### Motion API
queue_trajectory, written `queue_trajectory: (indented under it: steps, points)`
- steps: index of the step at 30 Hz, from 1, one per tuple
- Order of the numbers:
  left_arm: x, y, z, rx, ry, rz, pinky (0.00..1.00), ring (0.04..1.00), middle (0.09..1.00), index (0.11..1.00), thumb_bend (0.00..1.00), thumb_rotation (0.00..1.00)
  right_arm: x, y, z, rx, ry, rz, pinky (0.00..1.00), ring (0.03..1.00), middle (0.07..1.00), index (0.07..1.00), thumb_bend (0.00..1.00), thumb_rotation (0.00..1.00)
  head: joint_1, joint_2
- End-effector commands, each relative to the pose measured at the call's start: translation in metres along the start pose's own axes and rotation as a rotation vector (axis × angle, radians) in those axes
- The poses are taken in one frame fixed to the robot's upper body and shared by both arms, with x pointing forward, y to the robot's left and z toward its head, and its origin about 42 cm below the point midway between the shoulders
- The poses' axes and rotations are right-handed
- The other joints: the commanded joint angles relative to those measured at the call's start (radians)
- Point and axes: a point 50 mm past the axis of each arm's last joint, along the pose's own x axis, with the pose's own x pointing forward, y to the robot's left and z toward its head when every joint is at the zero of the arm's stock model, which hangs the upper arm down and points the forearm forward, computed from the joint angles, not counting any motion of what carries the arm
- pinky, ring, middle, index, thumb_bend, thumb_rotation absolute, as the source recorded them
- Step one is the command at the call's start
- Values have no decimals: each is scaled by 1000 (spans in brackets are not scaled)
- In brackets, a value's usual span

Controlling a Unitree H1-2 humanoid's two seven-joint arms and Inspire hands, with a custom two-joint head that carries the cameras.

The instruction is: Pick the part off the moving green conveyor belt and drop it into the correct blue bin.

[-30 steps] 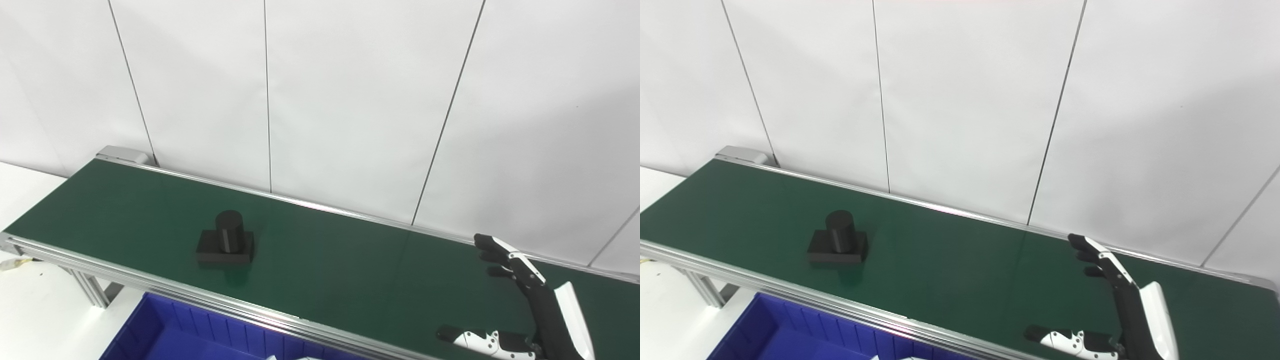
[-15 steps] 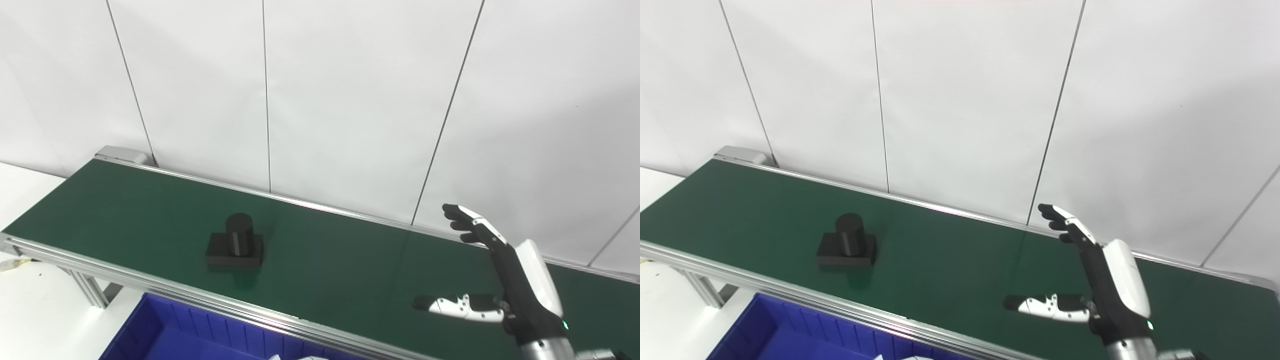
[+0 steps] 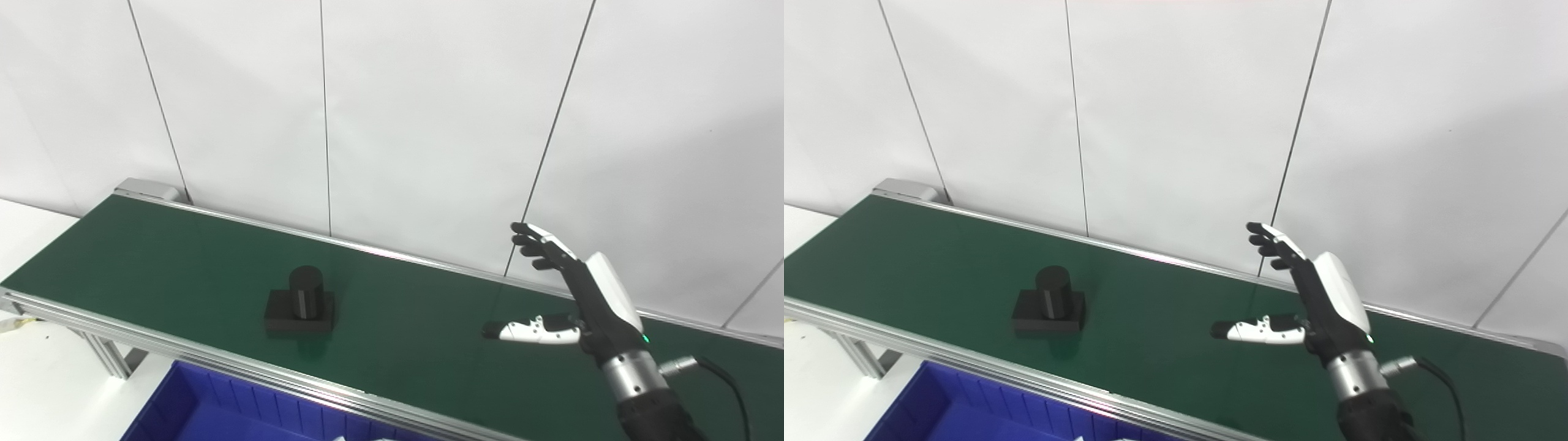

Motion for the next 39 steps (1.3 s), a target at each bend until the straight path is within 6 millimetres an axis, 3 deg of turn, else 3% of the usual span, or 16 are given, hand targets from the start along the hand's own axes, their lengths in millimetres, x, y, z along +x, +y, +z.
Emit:
queue_trajectory:
  steps: [1, 9, 19, 25, 30, 39]
  points:
    - [6, 6, 11, 10, -77, 28, 714, 800, 843, 806, 991, 66, 18, -8, 15, -6, -60, -13, 779, 810, 825, 875, 853, 299, 1, 1]
    - [6, 2, 14, 7, -83, 29, 713, 797, 843, 806, 992, 47, 51, 9, 20, -10, -66, 37, 764, 806, 838, 882, 864, 304, 5, 1]
    - [8, -1, 16, 8, -90, 26, 707, 796, 844, 808, 990, 56, 79, 23, 28, -27, -59, 105, 745, 839, 881, 898, 898, 305, 1, 4]
    - [8, -2, 15, 19, -89, 26, 698, 786, 837, 801, 997, 51, 94, 34, 35, -45, -69, 133, 728, 820, 857, 899, 916, 306, 3, 3]
    - [7, -3, 17, 22, -95, 22, 691, 780, 835, 802, 989, 65, 104, 44, 42, -45, -69, 165, 723, 818, 861, 902, 919, 300, 3, 8]
    - [3, -3, 21, 39, -111, 27, 655, 763, 830, 795, 1000, 74, 109, 65, 38, -52, -62, 206, 729, 838, 880, 897, 925, 280, 13, 12]
